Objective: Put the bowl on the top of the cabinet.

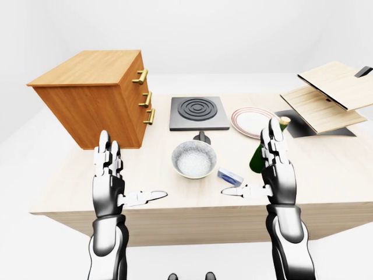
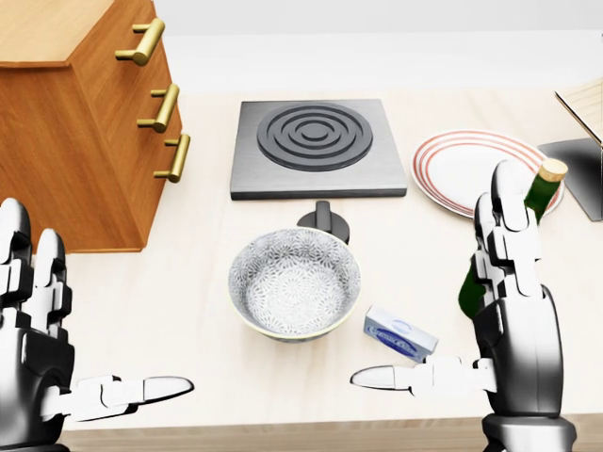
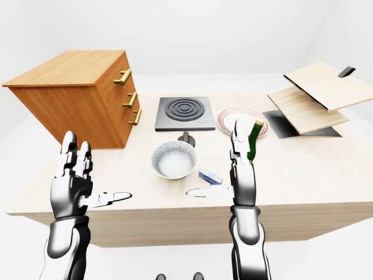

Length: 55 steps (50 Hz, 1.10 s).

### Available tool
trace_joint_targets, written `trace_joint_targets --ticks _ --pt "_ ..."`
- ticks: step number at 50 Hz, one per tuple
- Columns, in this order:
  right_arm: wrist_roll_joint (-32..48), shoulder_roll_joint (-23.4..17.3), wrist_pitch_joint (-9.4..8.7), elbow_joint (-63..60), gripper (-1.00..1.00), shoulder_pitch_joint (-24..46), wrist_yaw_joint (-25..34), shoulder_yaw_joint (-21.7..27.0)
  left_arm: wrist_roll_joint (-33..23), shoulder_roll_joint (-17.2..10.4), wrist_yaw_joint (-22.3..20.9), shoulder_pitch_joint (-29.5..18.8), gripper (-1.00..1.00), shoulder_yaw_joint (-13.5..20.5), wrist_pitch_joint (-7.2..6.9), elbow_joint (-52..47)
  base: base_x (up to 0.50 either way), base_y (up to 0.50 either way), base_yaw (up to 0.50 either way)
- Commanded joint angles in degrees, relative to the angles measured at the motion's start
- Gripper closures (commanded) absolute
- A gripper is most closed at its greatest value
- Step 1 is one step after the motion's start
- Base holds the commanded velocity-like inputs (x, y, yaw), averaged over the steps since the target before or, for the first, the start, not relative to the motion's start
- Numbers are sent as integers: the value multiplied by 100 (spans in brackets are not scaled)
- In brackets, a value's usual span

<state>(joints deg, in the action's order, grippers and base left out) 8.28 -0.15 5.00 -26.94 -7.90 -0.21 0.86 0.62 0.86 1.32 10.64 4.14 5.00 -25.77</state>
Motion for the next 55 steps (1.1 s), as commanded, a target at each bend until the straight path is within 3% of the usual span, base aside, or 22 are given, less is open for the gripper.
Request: trace_joint_targets --ticks 1,55 --pt "6 0 0 19 -100 -30 23 -19 7 -4 -37 27 -100 -34 0 2 0 50 0" --pt "-13 -4 0 139 -100 32 26 -8 -5 -23 1 -96 -100 -7 0 204 0 50 0"
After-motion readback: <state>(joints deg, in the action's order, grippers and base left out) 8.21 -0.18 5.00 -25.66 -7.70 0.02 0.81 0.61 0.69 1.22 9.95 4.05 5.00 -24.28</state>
